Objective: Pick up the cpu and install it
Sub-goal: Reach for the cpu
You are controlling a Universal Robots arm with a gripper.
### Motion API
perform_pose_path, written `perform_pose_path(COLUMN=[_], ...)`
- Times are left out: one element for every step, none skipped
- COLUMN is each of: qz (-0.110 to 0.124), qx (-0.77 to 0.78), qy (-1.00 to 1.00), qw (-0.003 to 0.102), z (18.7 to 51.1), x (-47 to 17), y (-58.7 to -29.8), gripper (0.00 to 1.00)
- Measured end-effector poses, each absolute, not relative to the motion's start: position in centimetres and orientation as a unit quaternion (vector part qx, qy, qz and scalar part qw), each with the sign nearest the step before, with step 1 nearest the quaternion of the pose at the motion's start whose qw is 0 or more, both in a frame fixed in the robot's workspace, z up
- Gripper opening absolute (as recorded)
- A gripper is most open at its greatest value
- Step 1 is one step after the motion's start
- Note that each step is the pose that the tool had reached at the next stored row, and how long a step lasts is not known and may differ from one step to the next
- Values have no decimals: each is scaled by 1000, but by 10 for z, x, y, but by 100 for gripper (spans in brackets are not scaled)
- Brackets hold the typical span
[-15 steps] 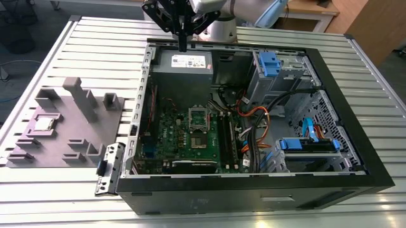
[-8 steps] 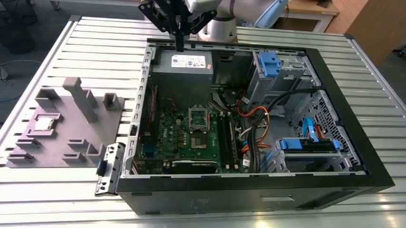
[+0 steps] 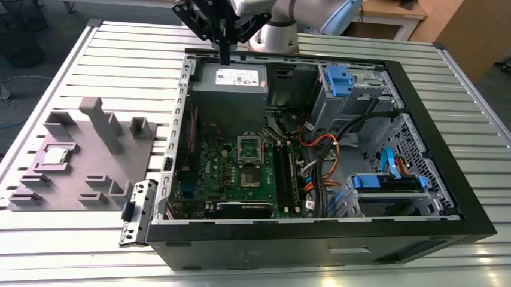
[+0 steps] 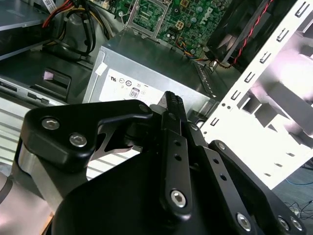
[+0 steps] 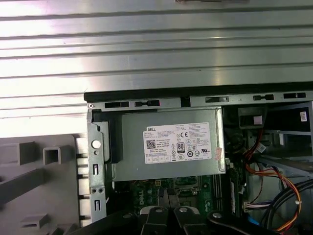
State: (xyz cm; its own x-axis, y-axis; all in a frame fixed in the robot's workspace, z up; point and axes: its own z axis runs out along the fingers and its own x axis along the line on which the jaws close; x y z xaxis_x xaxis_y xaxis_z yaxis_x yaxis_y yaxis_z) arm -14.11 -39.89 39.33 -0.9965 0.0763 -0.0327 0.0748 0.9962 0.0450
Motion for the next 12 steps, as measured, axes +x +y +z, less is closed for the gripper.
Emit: perform_pose_path(qz=[22, 22, 22, 22, 22, 22, 22, 22, 22, 22, 22, 22], qx=[38, 38, 38, 38, 38, 38, 38, 38, 38, 38, 38, 38], qy=[999, 999, 999, 999, 999, 999, 999, 999, 999, 999, 999, 999], qw=[17, 17, 17, 17, 17, 17, 17, 17, 17, 17, 17, 17], z=[393, 393, 393, 393, 393, 393, 393, 393, 393, 393, 393, 393], x=[-142, -142, -142, -143, -143, -143, -143, -144, -144, -144, -144, -144], y=[-399, -399, -399, -399, -399, -399, -399, -399, -399, -399, -399, -399], gripper=[11, 11, 11, 11, 11, 11, 11, 11, 11, 11, 11, 11])
